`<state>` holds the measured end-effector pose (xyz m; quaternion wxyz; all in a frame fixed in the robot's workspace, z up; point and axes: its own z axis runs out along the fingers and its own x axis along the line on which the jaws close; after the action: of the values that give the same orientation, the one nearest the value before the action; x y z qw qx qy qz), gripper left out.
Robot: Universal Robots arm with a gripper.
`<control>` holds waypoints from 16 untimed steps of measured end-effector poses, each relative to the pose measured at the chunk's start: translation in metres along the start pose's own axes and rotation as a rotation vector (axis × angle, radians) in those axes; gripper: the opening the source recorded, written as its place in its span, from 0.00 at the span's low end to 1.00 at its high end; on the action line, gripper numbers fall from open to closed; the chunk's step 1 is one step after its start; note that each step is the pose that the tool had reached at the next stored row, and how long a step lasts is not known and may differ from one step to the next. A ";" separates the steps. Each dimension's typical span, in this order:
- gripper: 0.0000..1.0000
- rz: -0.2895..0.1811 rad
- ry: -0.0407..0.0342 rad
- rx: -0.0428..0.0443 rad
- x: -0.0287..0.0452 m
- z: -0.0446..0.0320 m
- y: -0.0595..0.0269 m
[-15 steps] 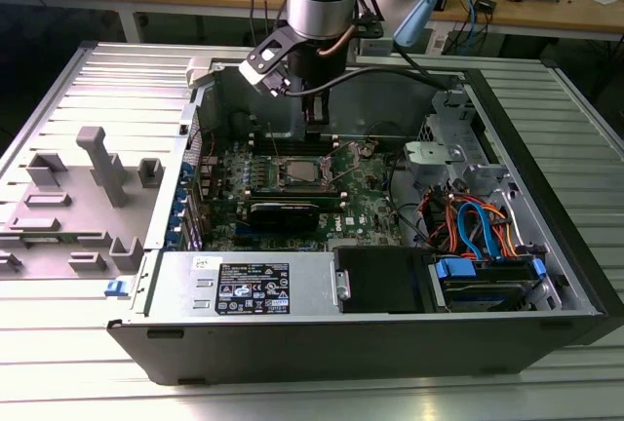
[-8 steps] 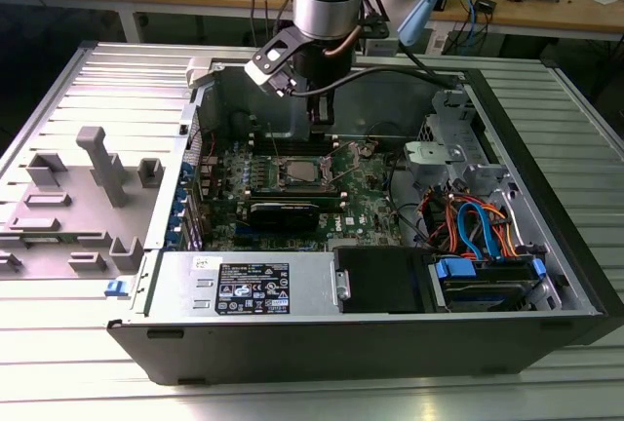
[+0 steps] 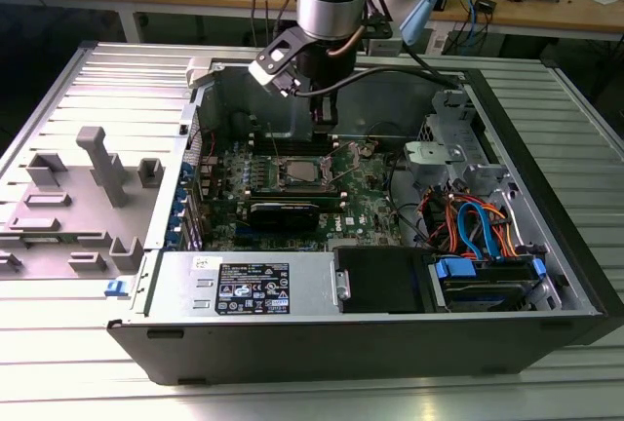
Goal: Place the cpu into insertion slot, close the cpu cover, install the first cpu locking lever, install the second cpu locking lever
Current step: 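Close the cpu cover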
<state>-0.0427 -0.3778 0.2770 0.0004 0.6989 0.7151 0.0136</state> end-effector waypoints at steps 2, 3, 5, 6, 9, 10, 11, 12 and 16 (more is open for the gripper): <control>0.11 0.000 0.0000 0.0000 0.0000 0.0000 0.0003; 0.11 0.000 0.0000 0.0000 0.0000 0.0000 0.0005; 0.11 0.000 0.0000 0.0001 0.0000 0.0000 0.0009; 0.11 0.000 0.0000 0.0000 0.0000 0.0000 0.0011; 0.11 0.000 0.0000 0.0000 0.0000 0.0001 0.0019; 0.11 0.000 0.0000 0.0001 -0.0001 0.0001 0.0021; 0.11 0.000 0.0000 0.0000 -0.0001 0.0001 0.0022; 0.11 0.000 0.0000 0.0000 -0.0001 0.0001 0.0030; 0.11 0.000 0.0000 0.0000 -0.0001 0.0002 0.0038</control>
<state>-0.0389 -0.3778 0.2769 0.0004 0.6989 0.7151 0.0136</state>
